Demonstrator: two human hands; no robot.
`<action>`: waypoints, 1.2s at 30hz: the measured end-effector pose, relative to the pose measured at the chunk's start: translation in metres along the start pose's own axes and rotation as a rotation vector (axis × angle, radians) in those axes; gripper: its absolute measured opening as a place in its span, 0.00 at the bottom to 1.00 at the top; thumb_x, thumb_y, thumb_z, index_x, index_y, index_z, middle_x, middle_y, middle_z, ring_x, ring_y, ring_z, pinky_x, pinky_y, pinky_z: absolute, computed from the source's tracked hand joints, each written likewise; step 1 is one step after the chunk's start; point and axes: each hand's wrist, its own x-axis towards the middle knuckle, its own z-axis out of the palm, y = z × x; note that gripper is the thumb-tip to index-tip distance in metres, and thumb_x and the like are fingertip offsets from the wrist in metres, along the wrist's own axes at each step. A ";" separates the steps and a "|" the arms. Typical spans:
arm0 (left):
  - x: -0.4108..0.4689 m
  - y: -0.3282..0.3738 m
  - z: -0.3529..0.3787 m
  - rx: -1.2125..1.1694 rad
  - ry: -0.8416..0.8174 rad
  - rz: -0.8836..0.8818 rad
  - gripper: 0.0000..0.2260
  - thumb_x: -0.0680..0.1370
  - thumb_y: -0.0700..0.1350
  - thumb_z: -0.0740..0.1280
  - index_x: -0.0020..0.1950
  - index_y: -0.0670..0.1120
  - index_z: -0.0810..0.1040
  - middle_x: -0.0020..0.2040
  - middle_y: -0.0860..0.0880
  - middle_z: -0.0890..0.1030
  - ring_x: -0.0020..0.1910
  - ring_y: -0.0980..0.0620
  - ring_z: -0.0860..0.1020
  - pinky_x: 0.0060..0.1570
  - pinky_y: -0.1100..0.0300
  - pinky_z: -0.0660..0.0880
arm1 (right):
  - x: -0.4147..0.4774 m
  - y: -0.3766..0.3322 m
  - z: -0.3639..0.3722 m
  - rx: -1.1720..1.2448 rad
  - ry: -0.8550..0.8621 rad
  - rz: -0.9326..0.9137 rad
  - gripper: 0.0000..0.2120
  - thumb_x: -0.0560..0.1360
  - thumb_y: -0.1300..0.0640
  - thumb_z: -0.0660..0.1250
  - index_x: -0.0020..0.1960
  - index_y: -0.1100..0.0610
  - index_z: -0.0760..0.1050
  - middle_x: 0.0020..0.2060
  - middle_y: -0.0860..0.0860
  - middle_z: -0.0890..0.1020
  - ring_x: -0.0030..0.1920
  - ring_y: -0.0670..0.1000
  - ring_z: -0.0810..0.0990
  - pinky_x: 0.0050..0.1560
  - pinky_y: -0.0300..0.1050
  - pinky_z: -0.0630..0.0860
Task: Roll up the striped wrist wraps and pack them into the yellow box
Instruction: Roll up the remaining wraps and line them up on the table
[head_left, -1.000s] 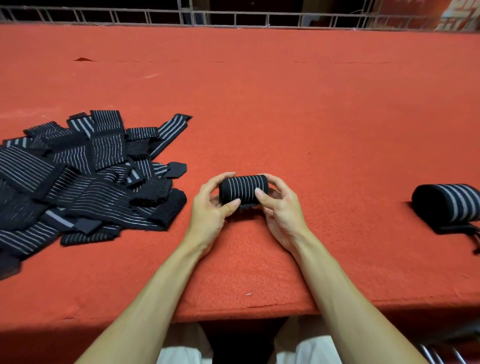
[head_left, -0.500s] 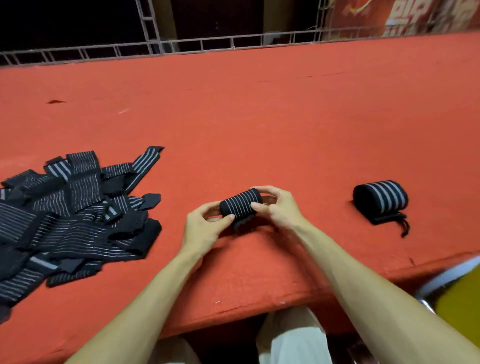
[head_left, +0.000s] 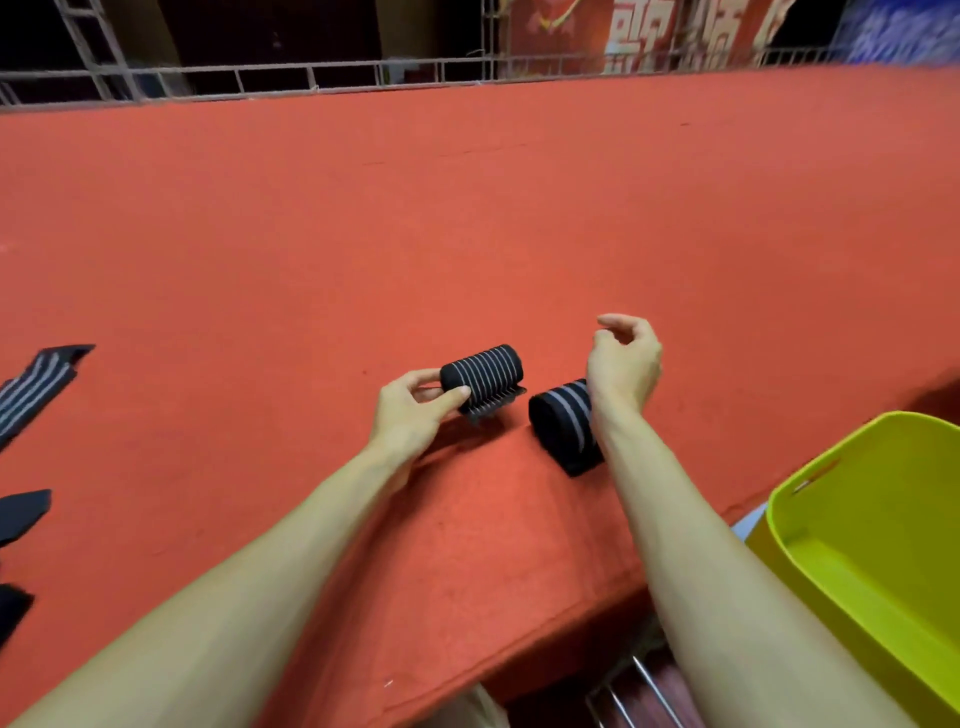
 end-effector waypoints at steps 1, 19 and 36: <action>0.006 -0.002 0.010 0.000 -0.024 -0.013 0.11 0.73 0.37 0.73 0.54 0.44 0.79 0.46 0.44 0.83 0.41 0.55 0.82 0.49 0.61 0.80 | 0.004 0.005 -0.002 -0.006 0.000 0.010 0.16 0.76 0.70 0.60 0.42 0.48 0.71 0.47 0.52 0.76 0.52 0.53 0.75 0.62 0.51 0.73; 0.004 -0.004 0.014 0.293 -0.163 -0.058 0.16 0.80 0.43 0.66 0.67 0.45 0.74 0.61 0.45 0.79 0.49 0.47 0.78 0.56 0.52 0.77 | -0.010 0.016 0.005 -0.380 -0.040 -0.098 0.13 0.73 0.64 0.61 0.50 0.49 0.77 0.54 0.48 0.76 0.61 0.51 0.70 0.62 0.47 0.59; -0.172 -0.001 -0.318 0.318 0.381 0.045 0.09 0.76 0.35 0.67 0.49 0.49 0.81 0.44 0.52 0.83 0.41 0.58 0.80 0.48 0.64 0.74 | -0.247 -0.019 0.140 -0.235 -1.002 -0.156 0.16 0.73 0.60 0.70 0.59 0.52 0.71 0.40 0.47 0.80 0.48 0.54 0.81 0.56 0.56 0.76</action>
